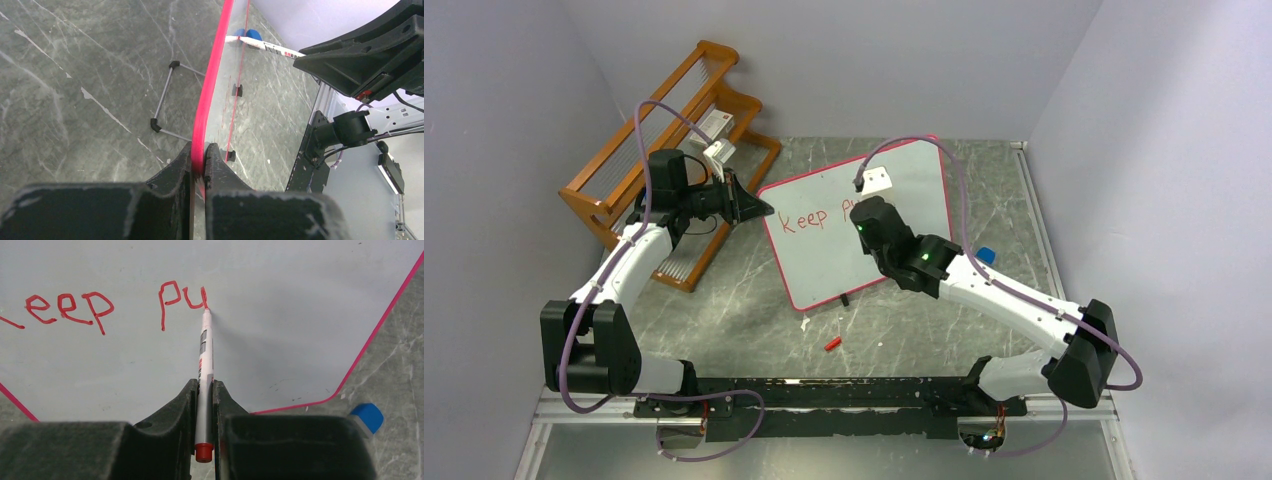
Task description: Write a sentence on the whiteboard
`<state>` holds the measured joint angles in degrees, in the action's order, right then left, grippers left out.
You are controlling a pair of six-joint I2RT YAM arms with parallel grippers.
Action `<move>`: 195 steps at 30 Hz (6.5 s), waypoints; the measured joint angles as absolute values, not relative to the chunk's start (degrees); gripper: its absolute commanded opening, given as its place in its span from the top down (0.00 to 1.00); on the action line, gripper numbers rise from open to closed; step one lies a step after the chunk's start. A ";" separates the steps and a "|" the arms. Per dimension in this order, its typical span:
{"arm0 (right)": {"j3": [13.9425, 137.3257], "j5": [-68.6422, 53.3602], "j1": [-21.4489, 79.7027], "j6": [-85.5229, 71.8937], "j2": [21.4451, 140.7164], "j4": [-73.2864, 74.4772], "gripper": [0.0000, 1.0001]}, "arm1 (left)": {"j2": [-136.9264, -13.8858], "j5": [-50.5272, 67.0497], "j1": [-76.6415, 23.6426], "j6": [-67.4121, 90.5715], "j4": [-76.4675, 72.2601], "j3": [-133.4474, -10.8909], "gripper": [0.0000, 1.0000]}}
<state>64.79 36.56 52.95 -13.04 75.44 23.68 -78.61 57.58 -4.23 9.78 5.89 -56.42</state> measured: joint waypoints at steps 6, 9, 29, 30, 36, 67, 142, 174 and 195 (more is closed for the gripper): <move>64.42 36.84 52.93 -13.04 74.85 23.81 1.00 | -78.65 57.63 -4.23 9.76 5.91 -56.49 0.95; 64.42 36.86 52.93 -12.99 74.15 23.81 1.00 | -78.65 57.63 -4.23 9.76 5.93 -56.51 0.95; 64.38 35.51 50.33 -11.57 72.27 21.21 1.00 | -78.65 57.65 -4.23 9.65 5.98 -56.51 0.95; 64.38 35.29 50.28 -11.55 72.42 21.04 1.00 | -78.65 57.65 -4.23 9.65 5.96 -56.51 0.95; 64.38 34.46 50.17 -11.51 73.43 20.82 1.00 | -78.65 57.65 -4.23 9.65 5.98 -56.51 0.95; 64.40 33.17 49.56 -11.25 73.97 19.94 1.00 | -78.74 57.63 -4.23 9.63 5.98 -56.53 0.95; 64.25 33.01 48.25 -9.96 71.05 21.61 1.00 | -78.87 57.67 -4.23 9.63 5.98 -56.62 0.95; 66.54 31.99 47.42 -8.99 74.72 21.52 1.00 | -78.96 57.65 -4.23 9.63 5.98 -56.64 0.95; 64.40 30.79 47.35 -11.92 73.52 25.06 1.00 | -78.98 57.63 -4.23 9.63 6.04 -56.73 0.95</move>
